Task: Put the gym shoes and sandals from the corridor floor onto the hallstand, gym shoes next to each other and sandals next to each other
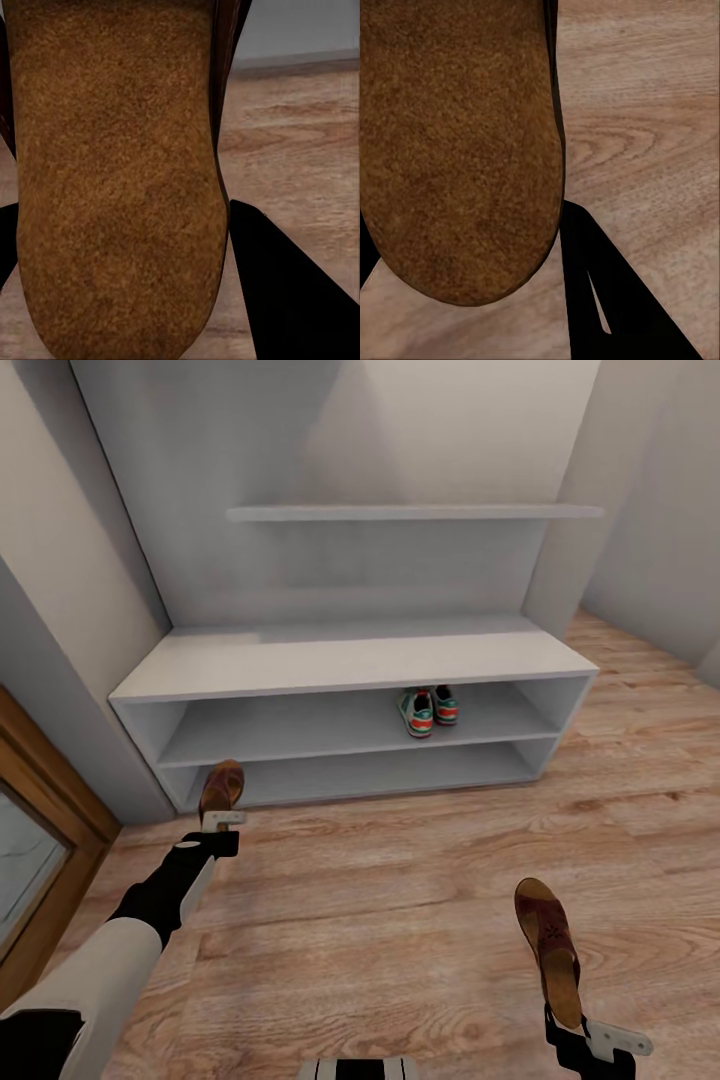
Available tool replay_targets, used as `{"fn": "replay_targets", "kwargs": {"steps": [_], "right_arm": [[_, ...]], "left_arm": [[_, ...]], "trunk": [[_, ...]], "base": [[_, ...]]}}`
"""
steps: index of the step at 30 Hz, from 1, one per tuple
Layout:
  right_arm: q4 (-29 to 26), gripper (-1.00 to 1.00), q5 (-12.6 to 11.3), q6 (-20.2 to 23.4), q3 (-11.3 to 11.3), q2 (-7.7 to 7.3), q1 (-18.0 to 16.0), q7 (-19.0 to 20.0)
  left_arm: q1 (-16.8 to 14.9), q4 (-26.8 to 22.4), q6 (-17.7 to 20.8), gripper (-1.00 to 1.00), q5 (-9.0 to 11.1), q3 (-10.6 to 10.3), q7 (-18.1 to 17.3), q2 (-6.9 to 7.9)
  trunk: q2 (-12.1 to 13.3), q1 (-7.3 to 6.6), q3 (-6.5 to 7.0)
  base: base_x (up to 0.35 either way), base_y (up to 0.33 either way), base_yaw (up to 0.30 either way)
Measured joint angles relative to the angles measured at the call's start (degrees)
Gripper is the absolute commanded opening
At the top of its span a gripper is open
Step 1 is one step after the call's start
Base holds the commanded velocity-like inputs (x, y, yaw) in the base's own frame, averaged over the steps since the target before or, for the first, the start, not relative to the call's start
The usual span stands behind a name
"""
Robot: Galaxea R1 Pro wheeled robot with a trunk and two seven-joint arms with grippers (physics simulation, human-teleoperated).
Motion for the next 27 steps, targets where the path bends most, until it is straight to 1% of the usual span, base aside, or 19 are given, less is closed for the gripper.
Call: {"fn": "replay_targets", "kwargs": {"steps": [7,10,16,19,20,27], "right_arm": [[0.0,-1.0,-0.01,0.0,-0.01,0.0,0.0,-0.01],[0.0,-1.0,-0.01,0.0,-0.02,0.0,0.0,-0.01],[0.0,-1.0,-0.01,0.0,-0.01,0.0,0.0,-0.03],[0.0,-1.0,-0.01,0.0,0.0,0.0,0.0,-0.02],[0.0,-1.0,-0.01,0.0,-0.01,0.0,0.0,-0.03],[0.01,-1.0,-0.01,0.0,0.01,0.0,0.0,-0.01]], "left_arm": [[0.0,-1.18,0.05,-1.0,0.02,0.0,0.02,-0.05],[-0.04,-1.55,0.07,-1.0,0.06,-0.01,0.02,-0.26],[-0.01,-1.87,0.09,-1.0,0.02,0.01,0.02,-0.44],[0.08,-1.91,0.06,-1.0,0.01,0.01,0.03,-0.32],[0.21,-1.91,0.02,-1.0,-0.06,0.12,0.1,-0.05],[0.46,-1.85,-0.01,-1.0,0.03,0.22,0.12,0.11]], "trunk": [[0.0,0.02,0.0],[0.0,0.0,0.0],[0.0,-0.01,0.0],[0.0,-0.02,0.0],[0.0,-0.02,0.0],[0.0,0.0,0.0]], "base": [[0.041,0.0,0.0],[0.132,0.0,0.0],[0.276,0.0,0.0],[0.324,0.0,0.0],[0.319,0.0,0.0],[0.25,0.0,0.0]]}}
